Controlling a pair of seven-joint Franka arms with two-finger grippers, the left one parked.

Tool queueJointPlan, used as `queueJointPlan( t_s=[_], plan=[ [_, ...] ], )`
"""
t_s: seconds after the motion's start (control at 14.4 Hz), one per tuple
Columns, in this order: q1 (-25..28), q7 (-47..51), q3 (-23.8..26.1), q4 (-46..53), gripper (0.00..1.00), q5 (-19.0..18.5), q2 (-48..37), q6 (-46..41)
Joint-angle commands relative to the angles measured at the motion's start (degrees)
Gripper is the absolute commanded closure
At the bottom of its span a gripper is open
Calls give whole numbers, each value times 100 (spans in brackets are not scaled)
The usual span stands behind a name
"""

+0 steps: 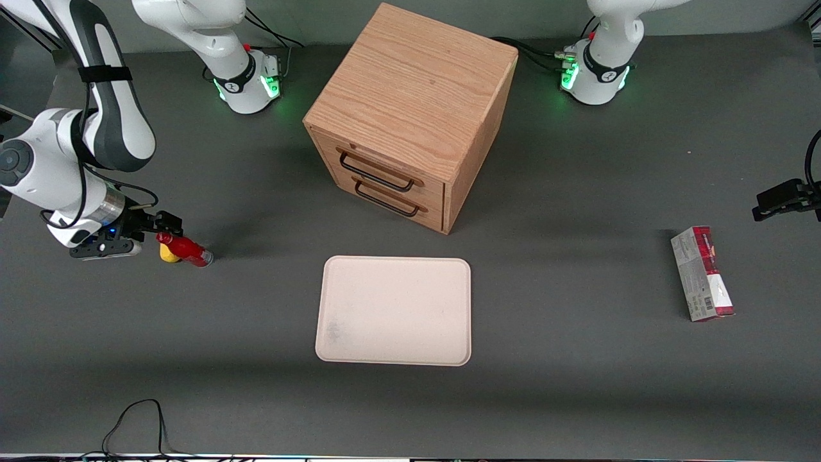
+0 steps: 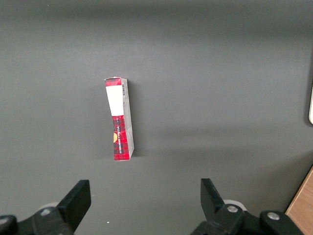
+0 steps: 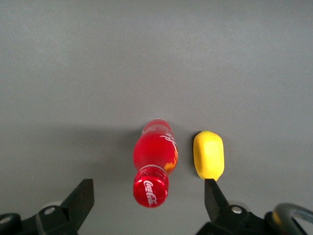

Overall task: Place coke bottle on tray
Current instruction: 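Close the right gripper around the bottle's neck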

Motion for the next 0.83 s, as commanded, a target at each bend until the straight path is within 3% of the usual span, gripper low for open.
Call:
queueJointPlan(
  t_s=[0.0, 0.49, 0.56, 0.76],
  plan=[
    [1, -105, -26, -1, 0, -80, 139, 158],
    [9, -106, -61, -1, 1, -89, 280, 237],
    [18, -105, -61, 7, 12, -80, 272, 220],
    [27, -105, -61, 7, 59, -89, 263, 193]
  ],
)
